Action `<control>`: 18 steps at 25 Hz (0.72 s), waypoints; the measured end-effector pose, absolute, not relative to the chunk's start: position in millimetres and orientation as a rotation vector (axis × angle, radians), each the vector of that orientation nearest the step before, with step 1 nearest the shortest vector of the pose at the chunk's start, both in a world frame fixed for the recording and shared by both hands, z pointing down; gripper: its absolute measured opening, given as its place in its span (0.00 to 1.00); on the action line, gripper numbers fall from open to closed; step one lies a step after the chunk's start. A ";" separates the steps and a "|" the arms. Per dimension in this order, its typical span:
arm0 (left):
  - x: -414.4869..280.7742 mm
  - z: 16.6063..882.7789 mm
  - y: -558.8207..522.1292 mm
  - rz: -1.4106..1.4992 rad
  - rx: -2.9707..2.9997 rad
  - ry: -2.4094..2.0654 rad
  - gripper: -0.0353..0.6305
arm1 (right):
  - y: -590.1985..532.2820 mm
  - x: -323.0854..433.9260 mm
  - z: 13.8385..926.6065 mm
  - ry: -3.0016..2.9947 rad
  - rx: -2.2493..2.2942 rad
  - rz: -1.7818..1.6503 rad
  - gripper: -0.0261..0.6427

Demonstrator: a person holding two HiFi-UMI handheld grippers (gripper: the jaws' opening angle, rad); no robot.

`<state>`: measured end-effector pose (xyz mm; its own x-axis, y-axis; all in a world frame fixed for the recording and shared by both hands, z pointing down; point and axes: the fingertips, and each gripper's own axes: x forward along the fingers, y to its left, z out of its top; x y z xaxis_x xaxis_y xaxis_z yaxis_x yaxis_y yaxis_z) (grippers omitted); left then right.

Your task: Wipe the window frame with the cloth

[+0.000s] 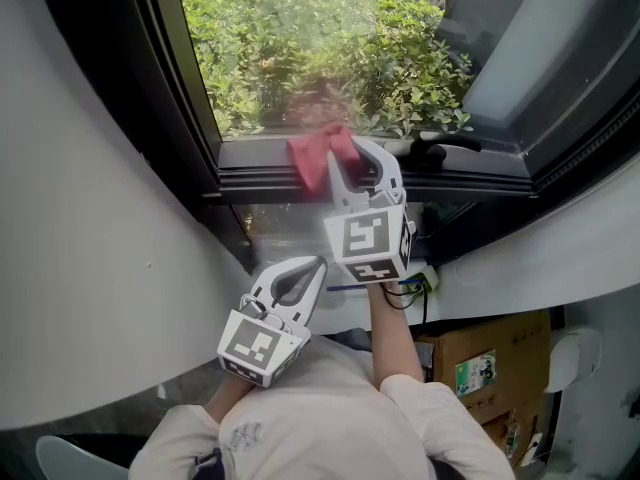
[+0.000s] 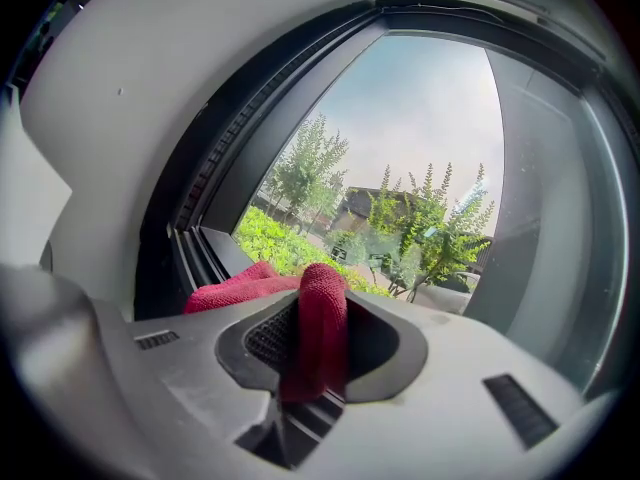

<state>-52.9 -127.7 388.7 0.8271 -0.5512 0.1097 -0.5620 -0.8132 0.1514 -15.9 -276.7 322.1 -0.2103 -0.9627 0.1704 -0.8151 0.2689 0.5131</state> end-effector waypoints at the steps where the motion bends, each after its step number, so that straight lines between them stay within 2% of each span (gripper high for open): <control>1: -53.0 388.9 -127.9 0.090 2.831 -0.870 0.07 | -276.6 -14.5 322.3 -2.090 1.606 -0.434 0.19; 18: -42.0 388.2 -121.2 0.099 2.846 -0.840 0.07 | -272.6 20.9 321.6 -2.042 1.678 -0.422 0.19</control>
<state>-42.0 -121.2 388.2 0.8391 -0.5324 0.1120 -0.5438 -0.8264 0.1459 20.9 -272.6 321.6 -0.1498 -0.9765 0.1552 -0.8352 0.2089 0.5088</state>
